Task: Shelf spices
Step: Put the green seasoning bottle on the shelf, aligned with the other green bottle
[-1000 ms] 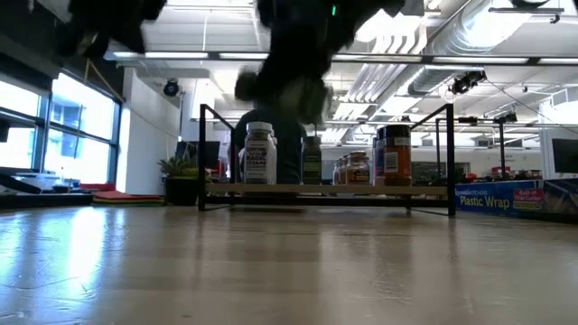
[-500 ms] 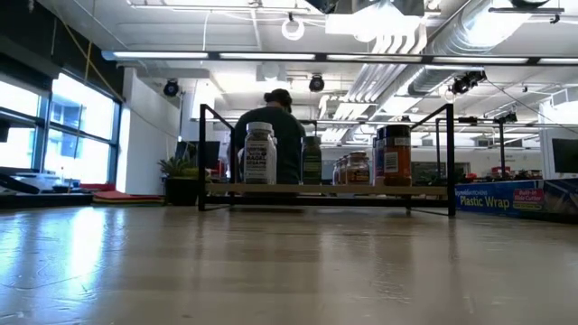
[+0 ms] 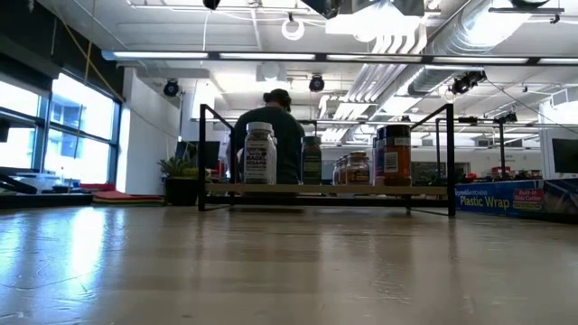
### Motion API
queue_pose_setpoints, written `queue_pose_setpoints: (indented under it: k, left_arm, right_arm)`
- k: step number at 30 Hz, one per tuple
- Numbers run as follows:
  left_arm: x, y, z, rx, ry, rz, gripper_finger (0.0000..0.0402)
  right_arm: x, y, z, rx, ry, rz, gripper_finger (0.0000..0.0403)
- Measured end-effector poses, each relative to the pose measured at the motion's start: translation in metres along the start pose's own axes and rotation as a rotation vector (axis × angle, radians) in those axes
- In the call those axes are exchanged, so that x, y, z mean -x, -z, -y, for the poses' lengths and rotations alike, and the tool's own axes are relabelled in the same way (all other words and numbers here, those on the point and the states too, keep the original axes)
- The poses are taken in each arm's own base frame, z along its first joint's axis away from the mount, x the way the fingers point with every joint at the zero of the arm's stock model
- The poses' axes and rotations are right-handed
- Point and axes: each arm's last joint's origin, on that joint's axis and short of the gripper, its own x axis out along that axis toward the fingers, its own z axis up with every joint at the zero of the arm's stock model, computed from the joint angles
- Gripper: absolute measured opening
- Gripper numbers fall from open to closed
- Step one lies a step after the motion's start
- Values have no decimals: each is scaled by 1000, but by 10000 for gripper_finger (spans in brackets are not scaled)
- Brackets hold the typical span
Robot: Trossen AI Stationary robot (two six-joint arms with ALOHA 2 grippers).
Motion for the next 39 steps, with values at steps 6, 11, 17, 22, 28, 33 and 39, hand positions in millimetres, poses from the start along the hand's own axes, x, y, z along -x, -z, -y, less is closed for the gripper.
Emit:
queue_pose_setpoints:
  k: [6,11,17,22,28,33,39]
  left_arm:
    - [-3,2,2,2,80,-30,305]
    - [-2,1,4,29,130,-39,305]
    - [-6,5,4,22,93,-45,305]
    - [-21,14,4,-20,83,-79,305]
    - [-32,20,4,16,65,-82,305]
    - [-33,20,4,2,93,-83,304]
    - [-33,20,2,-8,64,-90,274]
  right_arm:
    - [0,2,0,1,-5,-20,183]
    - [0,2,1,-5,17,-18,183]
    - [0,0,1,-3,16,-5,183]
    - [0,4,-1,0,12,-39,183]
    - [0,11,-1,-6,19,-113,183]
    - [0,13,-5,29,17,-126,183]
    - [-1,13,-7,41,10,-122,183]
